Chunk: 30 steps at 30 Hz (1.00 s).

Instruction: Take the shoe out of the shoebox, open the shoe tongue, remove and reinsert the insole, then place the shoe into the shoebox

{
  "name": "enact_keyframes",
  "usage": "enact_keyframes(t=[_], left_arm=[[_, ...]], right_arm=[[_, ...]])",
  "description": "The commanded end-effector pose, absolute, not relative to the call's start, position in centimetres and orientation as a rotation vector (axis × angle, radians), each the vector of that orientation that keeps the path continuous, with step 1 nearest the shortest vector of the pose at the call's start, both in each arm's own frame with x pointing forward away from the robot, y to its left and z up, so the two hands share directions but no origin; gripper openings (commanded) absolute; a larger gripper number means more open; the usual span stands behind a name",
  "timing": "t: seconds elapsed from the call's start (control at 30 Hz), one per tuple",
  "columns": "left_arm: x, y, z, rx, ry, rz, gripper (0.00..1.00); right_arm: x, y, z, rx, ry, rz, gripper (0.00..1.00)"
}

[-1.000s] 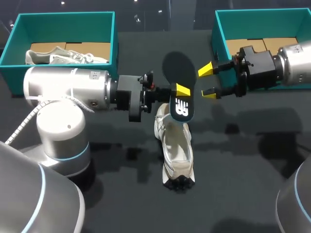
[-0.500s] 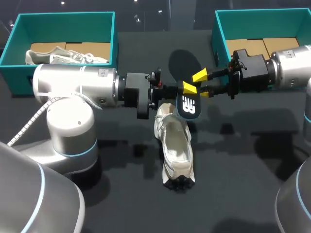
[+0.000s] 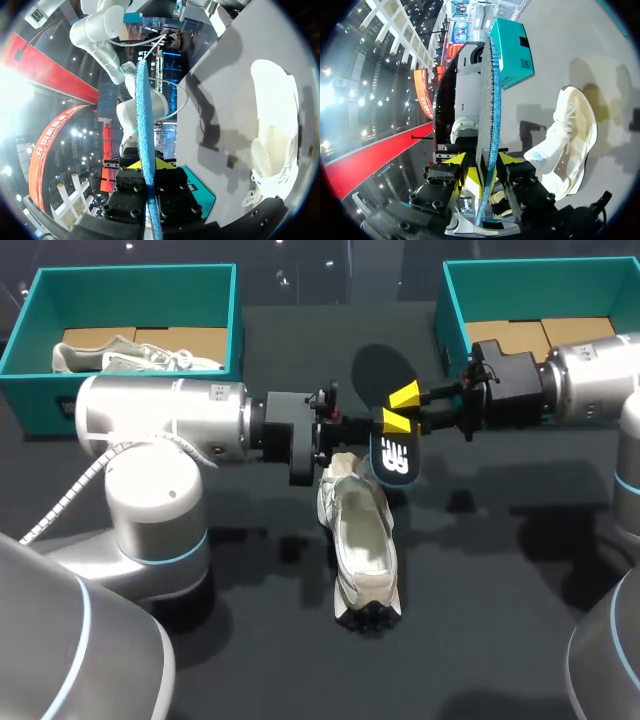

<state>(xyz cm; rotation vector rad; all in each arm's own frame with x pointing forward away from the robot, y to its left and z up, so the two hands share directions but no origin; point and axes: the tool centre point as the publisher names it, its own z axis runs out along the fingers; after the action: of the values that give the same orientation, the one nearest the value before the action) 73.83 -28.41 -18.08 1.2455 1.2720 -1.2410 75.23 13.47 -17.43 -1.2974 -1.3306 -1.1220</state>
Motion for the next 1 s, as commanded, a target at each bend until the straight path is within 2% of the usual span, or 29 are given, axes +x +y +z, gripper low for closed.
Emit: enact_keyframes(t=[0.03, 0.43, 0.47, 0.5, 0.73, 0.77, 0.8, 0.83, 0.87, 1.0], left_arm=[[73.7, -28.7, -18.2, 1.241, 1.270, -1.236, 0.00], [73.5, -28.9, -18.2, 1.242, 1.269, -1.234, 0.00], [73.5, -28.9, -18.3, 1.243, 1.269, -1.233, 0.00], [73.5, -28.9, -18.3, 1.242, 1.270, -1.231, 0.00], [73.5, -28.6, -18.5, 1.227, 1.287, -1.221, 0.00], [73.5, -28.5, -18.5, 1.224, 1.291, -1.221, 0.08], [73.5, -28.3, -18.4, 1.219, 1.297, -1.221, 0.28], [73.4, -27.9, -18.2, 1.213, 1.303, -1.223, 0.85], [73.4, -27.6, -18.0, 1.209, 1.305, -1.221, 1.00], [73.4, -25.0, -17.0, 1.196, 1.336, -1.213, 1.00]], right_arm=[[75.5, 13.8, -17.8, -1.285, -1.327, -1.129, 0.32], [75.8, 14.1, -18.0, -1.257, -1.331, -1.147, 0.18], [75.9, 14.1, -17.9, -1.255, -1.332, -1.147, 0.12], [75.9, 14.2, -17.9, -1.254, -1.333, -1.147, 0.00], [76.0, 14.4, -17.9, -1.249, -1.334, -1.143, 0.00], [76.0, 14.4, -17.9, -1.248, -1.334, -1.143, 0.00], [76.0, 14.4, -17.9, -1.247, -1.334, -1.144, 0.00], [75.9, 14.4, -17.9, -1.246, -1.334, -1.144, 0.00], [75.9, 14.4, -17.9, -1.246, -1.334, -1.145, 0.00], [75.4, 14.2, -18.0, -1.248, -1.323, -1.153, 0.00]])
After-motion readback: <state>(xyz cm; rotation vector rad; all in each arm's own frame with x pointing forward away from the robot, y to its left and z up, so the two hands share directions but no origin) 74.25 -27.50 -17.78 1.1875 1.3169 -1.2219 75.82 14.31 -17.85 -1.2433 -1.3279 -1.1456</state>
